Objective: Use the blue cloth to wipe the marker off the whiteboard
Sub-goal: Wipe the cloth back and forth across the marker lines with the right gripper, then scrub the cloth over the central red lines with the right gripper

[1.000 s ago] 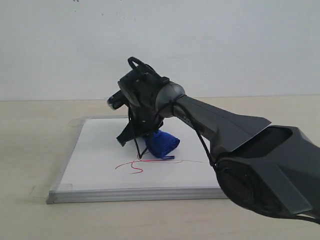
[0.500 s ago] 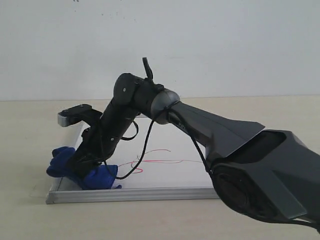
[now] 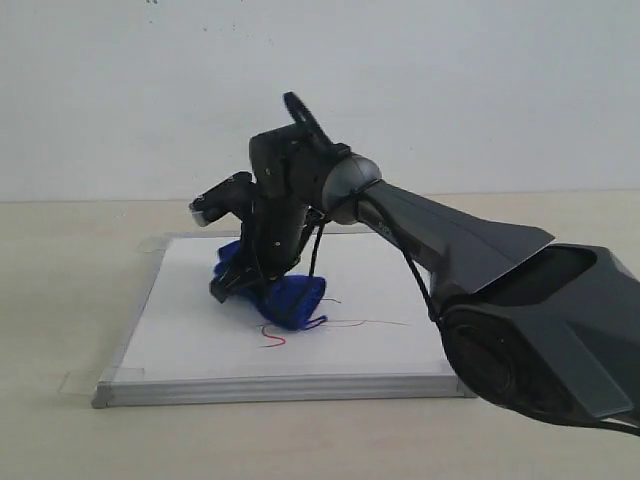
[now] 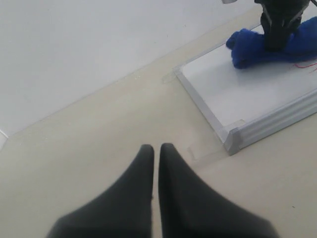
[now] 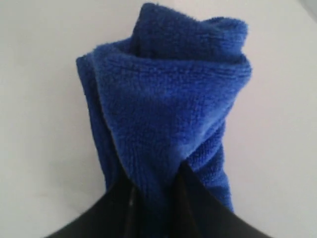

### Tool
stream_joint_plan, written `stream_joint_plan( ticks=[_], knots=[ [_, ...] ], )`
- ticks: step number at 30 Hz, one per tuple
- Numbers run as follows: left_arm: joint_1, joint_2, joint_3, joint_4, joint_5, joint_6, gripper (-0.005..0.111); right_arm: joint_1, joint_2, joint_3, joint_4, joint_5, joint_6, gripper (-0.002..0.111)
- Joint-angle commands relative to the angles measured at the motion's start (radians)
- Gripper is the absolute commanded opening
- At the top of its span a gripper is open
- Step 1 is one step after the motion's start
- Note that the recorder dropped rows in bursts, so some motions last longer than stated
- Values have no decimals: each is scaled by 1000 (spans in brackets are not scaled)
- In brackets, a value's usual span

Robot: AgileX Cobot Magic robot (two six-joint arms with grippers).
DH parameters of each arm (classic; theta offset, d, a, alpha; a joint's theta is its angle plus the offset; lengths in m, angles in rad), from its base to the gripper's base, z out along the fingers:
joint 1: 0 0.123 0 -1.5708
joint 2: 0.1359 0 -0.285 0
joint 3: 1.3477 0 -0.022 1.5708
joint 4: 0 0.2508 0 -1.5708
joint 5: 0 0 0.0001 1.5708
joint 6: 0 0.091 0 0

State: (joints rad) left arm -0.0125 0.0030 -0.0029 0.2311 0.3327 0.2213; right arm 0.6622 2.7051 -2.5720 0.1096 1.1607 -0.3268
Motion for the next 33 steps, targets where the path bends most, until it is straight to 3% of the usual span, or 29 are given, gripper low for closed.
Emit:
stream_joint_plan(
  ticks=[1,3,4,9,12,15,21,23,33],
  knots=[
    [2,-3,3,-2,-3,5,4,26,28,15,565,60,-406,0],
    [2,-3,3,-2,-3,5,4,26,28,15,536,60,-384,0],
    [2,-3,3,-2,-3,5,4,24,28,15,451,60,-280,0],
    [2,-3,3,-2,-3,5,4,19,28,15,-323,60,306,0],
    [2,-3,3,-2,-3,5,4,10,28,15,-433,60,396,0],
    [2,-3,3,-2,-3,5,4,8,28,15,-370,60,365,0],
    [2,-3,3,-2,-3,5,4,8,28,15,59,60,-86,0],
    [2,-3,3,-2,-3,5,4,8,28,15,136,60,-142,0],
    [2,-3,3,-2,-3,5,4,12,28,15,253,60,-85,0]
  ],
)
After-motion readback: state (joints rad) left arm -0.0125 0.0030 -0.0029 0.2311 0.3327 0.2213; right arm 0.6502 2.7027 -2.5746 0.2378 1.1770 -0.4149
